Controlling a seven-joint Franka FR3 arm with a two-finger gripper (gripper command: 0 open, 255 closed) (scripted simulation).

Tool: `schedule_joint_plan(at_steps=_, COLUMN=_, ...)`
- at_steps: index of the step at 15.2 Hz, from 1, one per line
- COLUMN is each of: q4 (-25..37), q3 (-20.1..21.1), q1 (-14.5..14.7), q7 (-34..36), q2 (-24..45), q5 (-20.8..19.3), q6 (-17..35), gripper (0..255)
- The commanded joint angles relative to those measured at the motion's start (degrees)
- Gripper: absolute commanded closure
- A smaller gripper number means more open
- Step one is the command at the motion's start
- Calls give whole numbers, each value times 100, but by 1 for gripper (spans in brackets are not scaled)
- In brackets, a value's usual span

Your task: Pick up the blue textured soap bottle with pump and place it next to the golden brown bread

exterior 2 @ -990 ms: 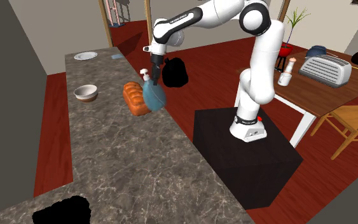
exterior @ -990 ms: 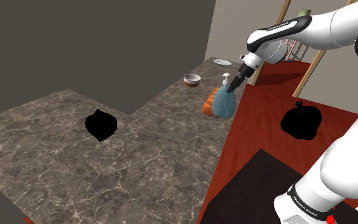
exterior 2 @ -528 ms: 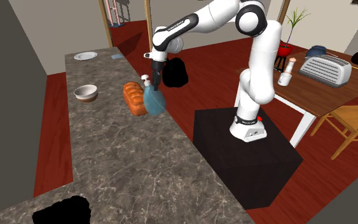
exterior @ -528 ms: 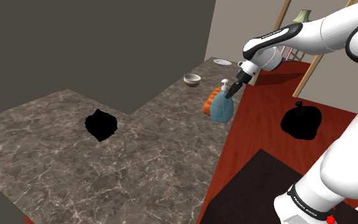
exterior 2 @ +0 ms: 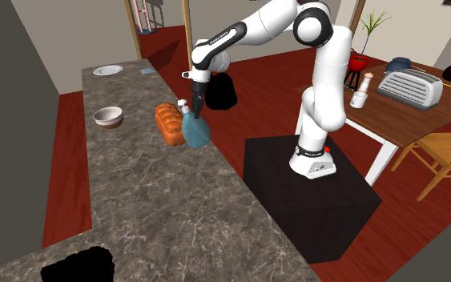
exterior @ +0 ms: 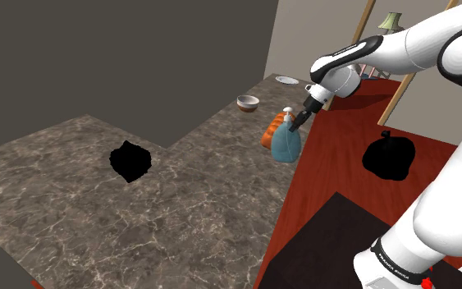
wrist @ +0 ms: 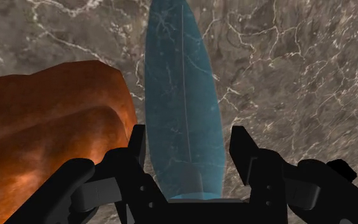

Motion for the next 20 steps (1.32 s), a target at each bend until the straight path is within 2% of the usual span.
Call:
schedule_joint_plan(at_steps=1, q4=0, q3=1, q1=0, q7=-2, q2=0, q5=3, q6=4, gripper=255)
schedule_joint_plan(at_steps=3, q4=0, q3=1, q1=0, q7=-2, q2=0, q5=3, q6=4, gripper=255)
schedule_joint_plan(at_steps=4, q4=0, q3=1, q1=1, q7=-1, q2=0, q5=3, q6=4, gripper=0)
schedule_joint_plan(at_steps=9, q4=0, q3=1, q1=0, q7=-2, q2=0, q5=3, q6=4, gripper=0)
schedule_joint_plan(at_steps=13, q4=262, q3=-139, q1=-96, q7=244, q2=-381, q5=-403, q6=-570, gripper=0)
schedule_joint_plan(at_steps=20, q4=262, q3=-137, q1=-98, q7=244, q2=-381, q5=-403, q6=-570, gripper=0)
